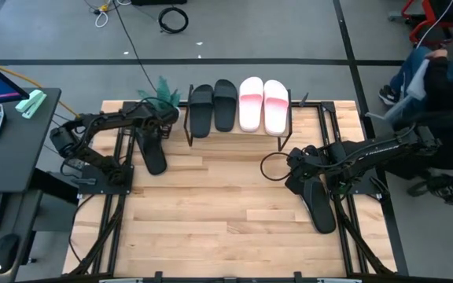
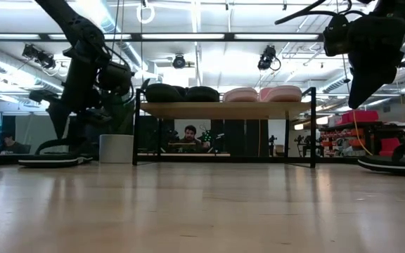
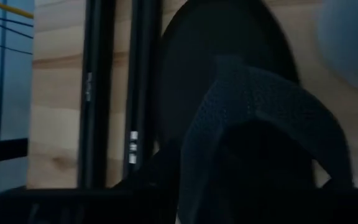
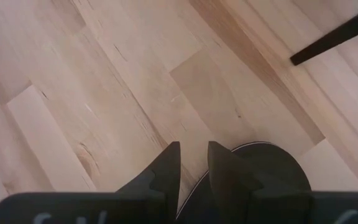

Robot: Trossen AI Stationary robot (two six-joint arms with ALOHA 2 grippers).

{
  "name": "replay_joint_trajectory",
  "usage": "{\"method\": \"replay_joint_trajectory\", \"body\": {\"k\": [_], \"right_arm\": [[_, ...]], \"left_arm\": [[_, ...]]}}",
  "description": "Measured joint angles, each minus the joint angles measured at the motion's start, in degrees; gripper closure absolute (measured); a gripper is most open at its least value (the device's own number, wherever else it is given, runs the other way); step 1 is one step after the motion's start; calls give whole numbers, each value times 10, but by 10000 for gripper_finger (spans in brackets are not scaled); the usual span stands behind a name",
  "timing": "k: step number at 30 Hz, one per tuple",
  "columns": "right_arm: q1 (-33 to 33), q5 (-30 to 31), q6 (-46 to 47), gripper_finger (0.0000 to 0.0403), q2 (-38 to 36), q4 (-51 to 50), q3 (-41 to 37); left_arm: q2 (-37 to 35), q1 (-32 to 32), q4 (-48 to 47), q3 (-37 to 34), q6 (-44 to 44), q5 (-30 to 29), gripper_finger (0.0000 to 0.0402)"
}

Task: Pick and place slides into the shelf
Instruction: Put the left black slipper under the shelf

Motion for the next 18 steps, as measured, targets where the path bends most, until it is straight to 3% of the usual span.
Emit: {"method": "replay_joint_trajectory", "body": {"k": [11,18], "right_arm": [[0,0,-1,316,0,0,0],[0,0,-1,316,0,0,0]], "left_arm": [[0,38,6,0,33,1,297],[0,38,15,0,130,32,376]]}}
